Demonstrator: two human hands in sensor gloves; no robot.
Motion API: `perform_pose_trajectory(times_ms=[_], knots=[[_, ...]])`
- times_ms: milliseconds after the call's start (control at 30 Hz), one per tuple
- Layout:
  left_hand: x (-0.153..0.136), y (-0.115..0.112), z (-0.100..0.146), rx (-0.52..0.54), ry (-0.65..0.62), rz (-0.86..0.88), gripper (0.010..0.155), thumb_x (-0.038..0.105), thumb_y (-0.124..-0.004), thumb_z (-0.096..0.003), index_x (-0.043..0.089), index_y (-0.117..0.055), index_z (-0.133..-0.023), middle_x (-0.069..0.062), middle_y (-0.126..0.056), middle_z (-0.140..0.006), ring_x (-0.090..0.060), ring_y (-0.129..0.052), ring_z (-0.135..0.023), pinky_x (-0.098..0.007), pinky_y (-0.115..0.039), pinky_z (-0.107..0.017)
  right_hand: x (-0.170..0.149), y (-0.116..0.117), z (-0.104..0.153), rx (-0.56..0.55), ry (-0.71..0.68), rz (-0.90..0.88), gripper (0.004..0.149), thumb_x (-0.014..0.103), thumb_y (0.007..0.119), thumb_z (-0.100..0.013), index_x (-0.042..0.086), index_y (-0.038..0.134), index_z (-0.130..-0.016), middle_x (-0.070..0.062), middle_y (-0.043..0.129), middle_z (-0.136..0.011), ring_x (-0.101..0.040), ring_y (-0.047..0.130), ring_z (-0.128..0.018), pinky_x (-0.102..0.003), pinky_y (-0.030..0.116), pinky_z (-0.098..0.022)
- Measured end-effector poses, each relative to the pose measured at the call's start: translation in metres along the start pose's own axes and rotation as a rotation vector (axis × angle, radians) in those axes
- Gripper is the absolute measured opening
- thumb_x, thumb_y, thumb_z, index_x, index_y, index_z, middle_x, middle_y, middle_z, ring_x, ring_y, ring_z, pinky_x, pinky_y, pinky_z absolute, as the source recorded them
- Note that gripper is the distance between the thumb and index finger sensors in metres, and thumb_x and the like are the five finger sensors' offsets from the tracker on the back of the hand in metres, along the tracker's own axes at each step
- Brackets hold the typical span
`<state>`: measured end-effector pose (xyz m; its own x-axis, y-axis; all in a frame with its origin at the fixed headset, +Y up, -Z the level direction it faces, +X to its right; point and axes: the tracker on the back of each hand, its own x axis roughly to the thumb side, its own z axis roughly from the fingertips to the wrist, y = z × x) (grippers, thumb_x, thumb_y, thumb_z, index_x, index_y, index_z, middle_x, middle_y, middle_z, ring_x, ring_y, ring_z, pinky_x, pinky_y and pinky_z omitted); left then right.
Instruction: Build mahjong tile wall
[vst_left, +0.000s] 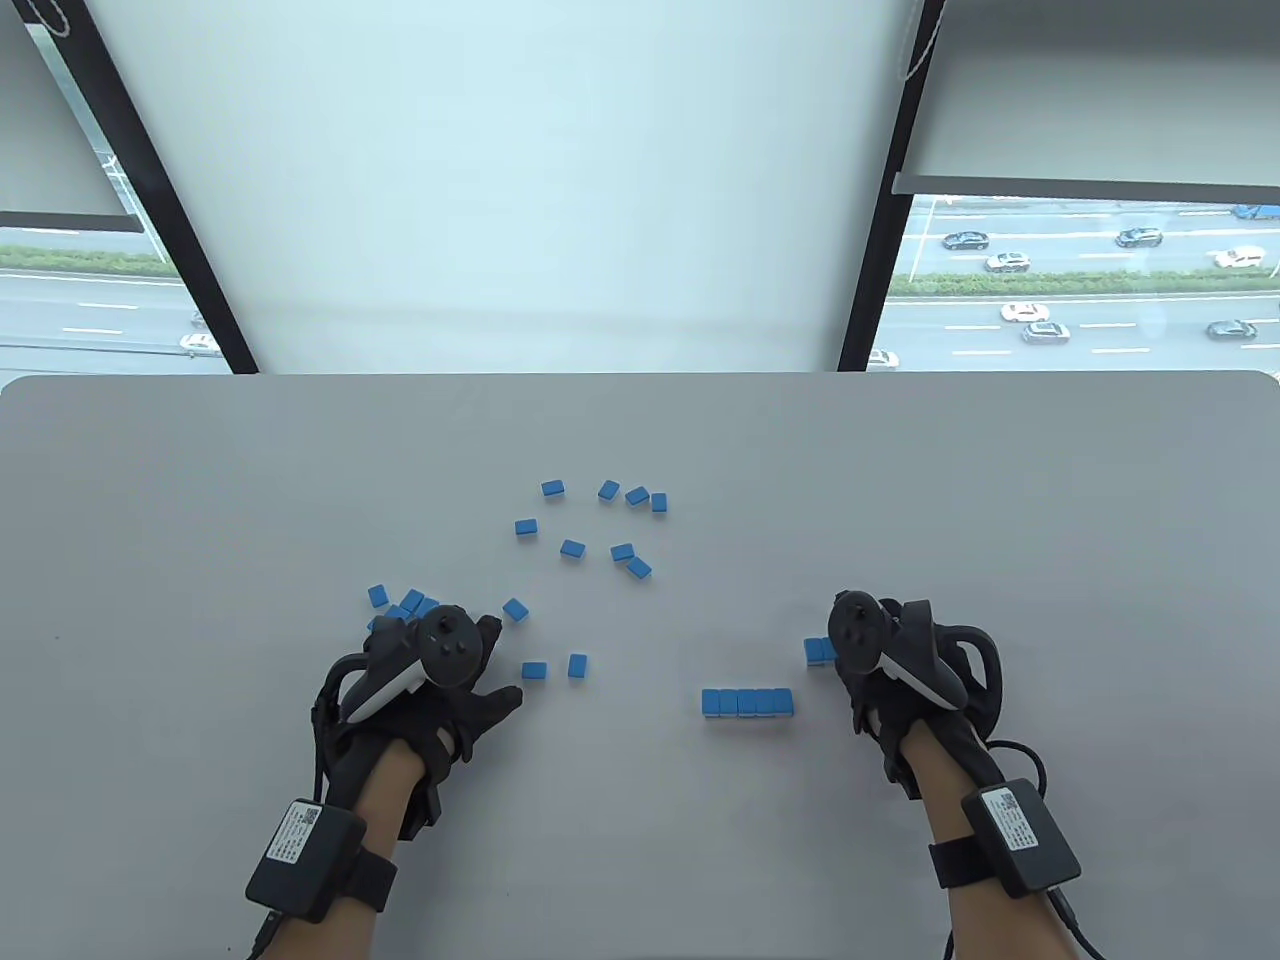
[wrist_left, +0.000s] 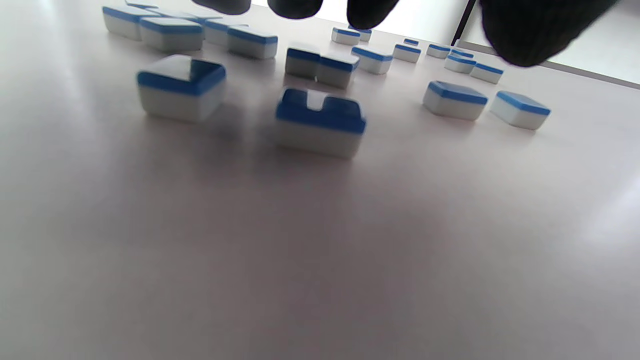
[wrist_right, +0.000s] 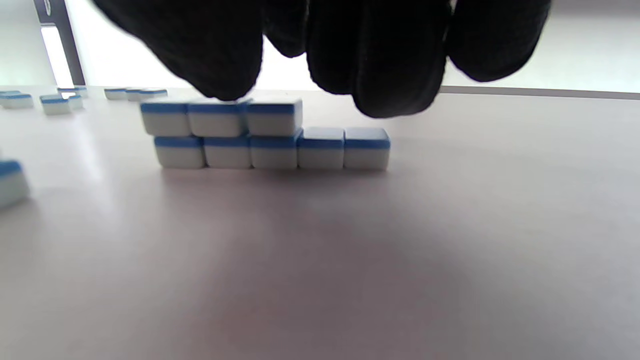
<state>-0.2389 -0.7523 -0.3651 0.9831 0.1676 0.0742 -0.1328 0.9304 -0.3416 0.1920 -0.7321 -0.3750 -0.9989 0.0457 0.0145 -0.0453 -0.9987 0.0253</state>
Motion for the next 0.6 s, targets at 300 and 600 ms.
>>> perform_pose_trajectory(times_ms=[300,600], knots=[[-0.002,0.007,0.005,0.026,0.007,0.014,0.084,0.070,-0.066,-0.0407,0.036,-0.037,-0.112,-0.003,-0.032,-0.121,-0.045,-0.034,-0.109,-0.074,-0.027,-0.070,0.032,-0.053,-0.018,-0.048,-0.101,0.188,0.071,0.045,0.083,-0.038,0.024,0.053,-0.100,-0.004,0.070,-0.095,-0.029,0.091,-0.068,-0.051,0.075,-0.057],[-0.001,0.007,0.005,0.022,0.003,0.012,0.084,0.070,-0.065,-0.0408,0.036,-0.037,-0.112,-0.003,-0.032,-0.121,-0.045,-0.034,-0.109,-0.074,-0.027,-0.070,0.085,-0.080,-0.077,-0.015,-0.065,0.174,0.070,0.046,0.084,-0.038,0.028,0.054,-0.100,0.000,0.069,-0.097,-0.029,0.088,-0.075,-0.051,0.072,-0.062]])
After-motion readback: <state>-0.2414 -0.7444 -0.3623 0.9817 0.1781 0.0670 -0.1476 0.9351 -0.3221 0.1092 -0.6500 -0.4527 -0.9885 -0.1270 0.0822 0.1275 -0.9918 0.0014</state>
